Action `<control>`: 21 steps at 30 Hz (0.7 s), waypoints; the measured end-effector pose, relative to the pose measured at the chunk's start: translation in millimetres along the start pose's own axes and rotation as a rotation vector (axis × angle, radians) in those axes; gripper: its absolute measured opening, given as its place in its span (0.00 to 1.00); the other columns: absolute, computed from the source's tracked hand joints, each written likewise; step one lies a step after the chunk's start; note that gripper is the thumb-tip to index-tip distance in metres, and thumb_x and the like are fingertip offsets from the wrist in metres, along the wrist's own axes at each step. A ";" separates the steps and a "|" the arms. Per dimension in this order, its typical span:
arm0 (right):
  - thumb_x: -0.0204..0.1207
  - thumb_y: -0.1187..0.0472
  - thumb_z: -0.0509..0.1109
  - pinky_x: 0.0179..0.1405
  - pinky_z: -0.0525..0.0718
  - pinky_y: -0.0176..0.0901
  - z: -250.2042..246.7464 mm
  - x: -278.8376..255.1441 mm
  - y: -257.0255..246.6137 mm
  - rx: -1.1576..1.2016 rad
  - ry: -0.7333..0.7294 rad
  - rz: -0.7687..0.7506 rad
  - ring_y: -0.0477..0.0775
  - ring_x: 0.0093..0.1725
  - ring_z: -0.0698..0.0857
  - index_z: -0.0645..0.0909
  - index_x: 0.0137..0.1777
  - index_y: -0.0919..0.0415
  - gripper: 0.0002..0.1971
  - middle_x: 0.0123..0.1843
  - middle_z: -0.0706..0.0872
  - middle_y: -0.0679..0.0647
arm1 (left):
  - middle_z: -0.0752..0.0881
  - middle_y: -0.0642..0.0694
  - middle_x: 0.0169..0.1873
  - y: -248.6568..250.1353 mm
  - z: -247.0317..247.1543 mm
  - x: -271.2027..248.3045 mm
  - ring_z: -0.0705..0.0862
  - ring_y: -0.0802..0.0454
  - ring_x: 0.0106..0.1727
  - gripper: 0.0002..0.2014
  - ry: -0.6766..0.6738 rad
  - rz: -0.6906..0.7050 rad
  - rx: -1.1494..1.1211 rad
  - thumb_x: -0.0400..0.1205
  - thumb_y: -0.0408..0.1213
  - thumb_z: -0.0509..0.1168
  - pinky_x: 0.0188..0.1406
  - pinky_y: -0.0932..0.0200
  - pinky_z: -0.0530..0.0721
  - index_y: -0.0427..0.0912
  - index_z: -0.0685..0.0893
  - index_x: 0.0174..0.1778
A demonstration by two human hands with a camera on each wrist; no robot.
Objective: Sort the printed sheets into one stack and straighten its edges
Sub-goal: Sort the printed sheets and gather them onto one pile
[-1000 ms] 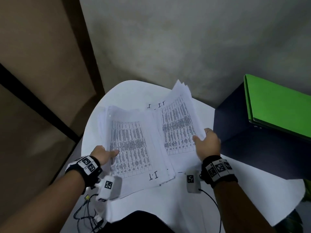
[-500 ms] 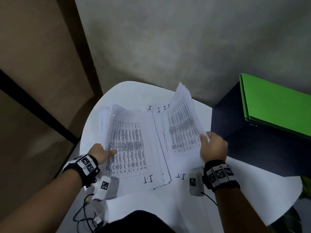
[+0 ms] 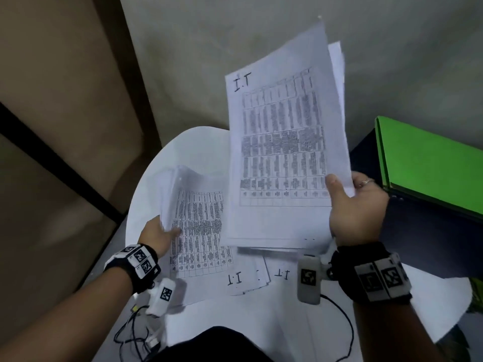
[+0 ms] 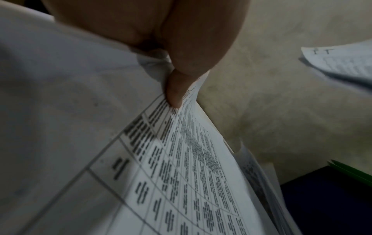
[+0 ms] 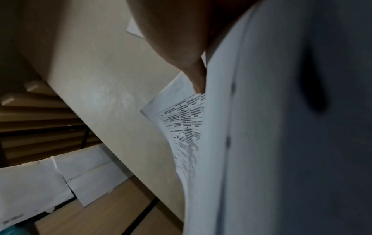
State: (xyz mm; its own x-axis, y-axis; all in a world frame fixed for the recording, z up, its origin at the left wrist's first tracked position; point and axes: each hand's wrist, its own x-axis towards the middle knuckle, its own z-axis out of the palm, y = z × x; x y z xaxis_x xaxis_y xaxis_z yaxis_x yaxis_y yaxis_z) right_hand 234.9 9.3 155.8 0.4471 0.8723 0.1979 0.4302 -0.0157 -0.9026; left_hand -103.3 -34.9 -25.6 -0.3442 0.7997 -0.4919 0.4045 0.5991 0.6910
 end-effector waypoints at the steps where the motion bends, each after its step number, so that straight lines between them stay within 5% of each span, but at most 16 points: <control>1: 0.77 0.61 0.76 0.43 0.85 0.41 10.3 -4.3 10.0 -0.008 -0.057 0.049 0.51 0.41 0.89 0.87 0.49 0.56 0.03 0.44 0.91 0.53 | 0.89 0.42 0.49 -3.3 -0.5 2.6 0.87 0.39 0.53 0.16 -0.011 -0.007 -0.026 0.80 0.45 0.73 0.57 0.45 0.84 0.39 0.83 0.57; 5: 0.78 0.59 0.75 0.60 0.83 0.43 59.6 -30.0 65.1 -0.157 -0.292 0.226 0.57 0.57 0.88 0.86 0.60 0.63 0.14 0.57 0.91 0.57 | 0.81 0.40 0.71 -1.8 -0.9 11.4 0.78 0.38 0.73 0.34 -0.009 -0.065 -0.166 0.85 0.64 0.54 0.76 0.42 0.72 0.38 0.78 0.73; 7: 0.82 0.64 0.71 0.69 0.74 0.38 80.8 -51.1 83.1 -0.248 -0.430 0.312 0.57 0.70 0.82 0.78 0.72 0.66 0.19 0.70 0.84 0.59 | 0.78 0.41 0.76 -1.8 -1.9 15.1 0.77 0.41 0.76 0.49 -0.052 -0.183 -0.338 0.76 0.78 0.47 0.80 0.41 0.69 0.40 0.75 0.79; 9: 0.86 0.64 0.65 0.77 0.69 0.43 98.7 -71.4 96.1 -0.328 -0.569 0.392 0.59 0.78 0.75 0.71 0.79 0.66 0.22 0.78 0.77 0.59 | 0.78 0.40 0.76 4.1 -2.7 13.8 0.78 0.41 0.75 0.55 -0.084 -0.252 -0.437 0.69 0.82 0.48 0.79 0.40 0.70 0.41 0.73 0.80; 12: 0.87 0.57 0.61 0.74 0.77 0.47 117.0 -82.1 117.3 -0.505 -0.791 0.298 0.59 0.67 0.83 0.81 0.68 0.63 0.15 0.67 0.85 0.59 | 0.73 0.38 0.78 12.2 1.0 9.6 0.77 0.38 0.74 0.47 -0.085 -0.172 -0.235 0.75 0.69 0.66 0.76 0.42 0.72 0.39 0.65 0.82; 14: 0.85 0.51 0.63 0.67 0.83 0.53 114.0 -62.0 133.1 -0.570 -0.699 0.251 0.60 0.58 0.86 0.85 0.60 0.60 0.15 0.58 0.89 0.58 | 0.75 0.36 0.74 8.6 7.3 12.2 0.79 0.36 0.68 0.39 -0.057 -0.139 -0.076 0.78 0.52 0.74 0.69 0.44 0.77 0.40 0.64 0.78; 17: 0.80 0.50 0.70 0.71 0.79 0.59 86.4 -4.7 162.1 -0.782 -0.405 0.283 0.67 0.71 0.77 0.77 0.74 0.63 0.26 0.73 0.79 0.61 | 0.74 0.31 0.75 8.0 9.6 13.1 0.75 0.34 0.73 0.36 -0.015 -0.111 0.081 0.81 0.41 0.73 0.69 0.45 0.74 0.34 0.63 0.80; 21: 0.79 0.46 0.70 0.79 0.69 0.60 62.9 48.6 192.8 -0.940 -0.526 0.380 0.67 0.82 0.64 0.54 0.85 0.69 0.44 0.85 0.62 0.62 | 0.76 0.32 0.72 9.4 3.8 13.6 0.75 0.35 0.73 0.34 0.005 -0.078 0.142 0.82 0.40 0.71 0.66 0.48 0.73 0.32 0.63 0.79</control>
State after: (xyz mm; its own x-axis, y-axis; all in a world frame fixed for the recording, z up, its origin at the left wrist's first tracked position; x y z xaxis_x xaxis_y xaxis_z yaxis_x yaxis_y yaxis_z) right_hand 290.2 79.4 -32.6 0.3853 0.8263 -0.4109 0.8530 -0.4888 -0.1831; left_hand -100.9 -18.3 -27.8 -0.3833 0.7508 -0.5380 0.4918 0.6589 0.5692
